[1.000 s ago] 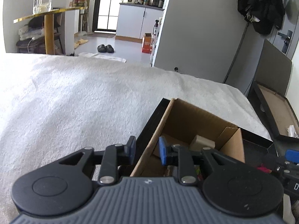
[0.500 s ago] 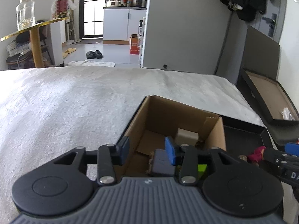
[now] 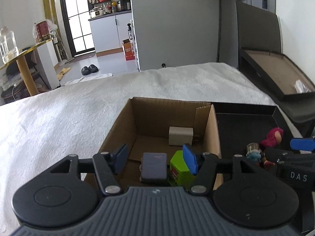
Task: Organize rigid objects
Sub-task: 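Move the right gripper to the brown figurine and close on it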
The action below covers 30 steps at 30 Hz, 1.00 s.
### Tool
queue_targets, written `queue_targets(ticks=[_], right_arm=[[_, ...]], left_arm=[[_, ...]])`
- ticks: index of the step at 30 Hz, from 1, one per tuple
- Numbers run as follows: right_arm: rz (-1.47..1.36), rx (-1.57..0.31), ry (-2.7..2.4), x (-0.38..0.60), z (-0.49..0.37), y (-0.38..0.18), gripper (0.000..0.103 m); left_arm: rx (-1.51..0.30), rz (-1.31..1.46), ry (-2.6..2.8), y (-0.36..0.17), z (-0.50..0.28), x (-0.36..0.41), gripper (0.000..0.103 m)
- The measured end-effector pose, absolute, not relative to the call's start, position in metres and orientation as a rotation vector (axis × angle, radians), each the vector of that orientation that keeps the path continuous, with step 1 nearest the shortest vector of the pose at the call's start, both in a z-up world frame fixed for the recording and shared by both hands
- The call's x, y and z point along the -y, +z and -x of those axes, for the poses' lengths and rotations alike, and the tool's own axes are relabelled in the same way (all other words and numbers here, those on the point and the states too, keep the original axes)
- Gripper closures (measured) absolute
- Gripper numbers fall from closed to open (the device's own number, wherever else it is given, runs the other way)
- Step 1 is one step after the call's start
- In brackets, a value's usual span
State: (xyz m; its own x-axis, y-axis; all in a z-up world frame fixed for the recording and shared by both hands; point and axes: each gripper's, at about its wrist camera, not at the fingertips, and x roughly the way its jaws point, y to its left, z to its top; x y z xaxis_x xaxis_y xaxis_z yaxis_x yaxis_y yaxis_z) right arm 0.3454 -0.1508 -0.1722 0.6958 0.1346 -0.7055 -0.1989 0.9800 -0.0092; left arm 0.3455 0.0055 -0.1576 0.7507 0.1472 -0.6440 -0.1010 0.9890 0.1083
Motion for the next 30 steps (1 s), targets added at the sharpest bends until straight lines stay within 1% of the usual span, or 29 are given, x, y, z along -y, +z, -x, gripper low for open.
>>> queue_targets(ticks=[2,8,12,15,19,30], right_arm=[[0.084,-0.782,0.195,0.154,-0.348,-0.177,0.046],[0.053,-0.8,0.224,0.165,-0.356,-0.198,0.046],[0.018,-0.792,0.228,0.171,-0.357,-0.212,0.046],[-0.043,-0.793,0.228,0.18,-0.357,-0.224,0.044],[-0.046,-0.789,0.199,0.187,-0.357,-0.236,0.044],[-0.091,-0.752,0.149,0.201,-0.356,-0.245,0.045]], left_arm=[[-0.716,-0.094,0.147,-0.159,-0.347,-0.002,0.04],[-0.733,-0.183,0.157,-0.16,-0.35,0.012,0.031],[-0.728,-0.235,0.145,-0.157,-0.352,0.028,0.027],[-0.711,-0.278,0.131,-0.155,-0.354,0.041,0.026],[-0.702,-0.312,0.127,-0.154,-0.356,0.054,0.026],[-0.71,-0.35,0.158,-0.156,-0.357,0.055,0.025]])
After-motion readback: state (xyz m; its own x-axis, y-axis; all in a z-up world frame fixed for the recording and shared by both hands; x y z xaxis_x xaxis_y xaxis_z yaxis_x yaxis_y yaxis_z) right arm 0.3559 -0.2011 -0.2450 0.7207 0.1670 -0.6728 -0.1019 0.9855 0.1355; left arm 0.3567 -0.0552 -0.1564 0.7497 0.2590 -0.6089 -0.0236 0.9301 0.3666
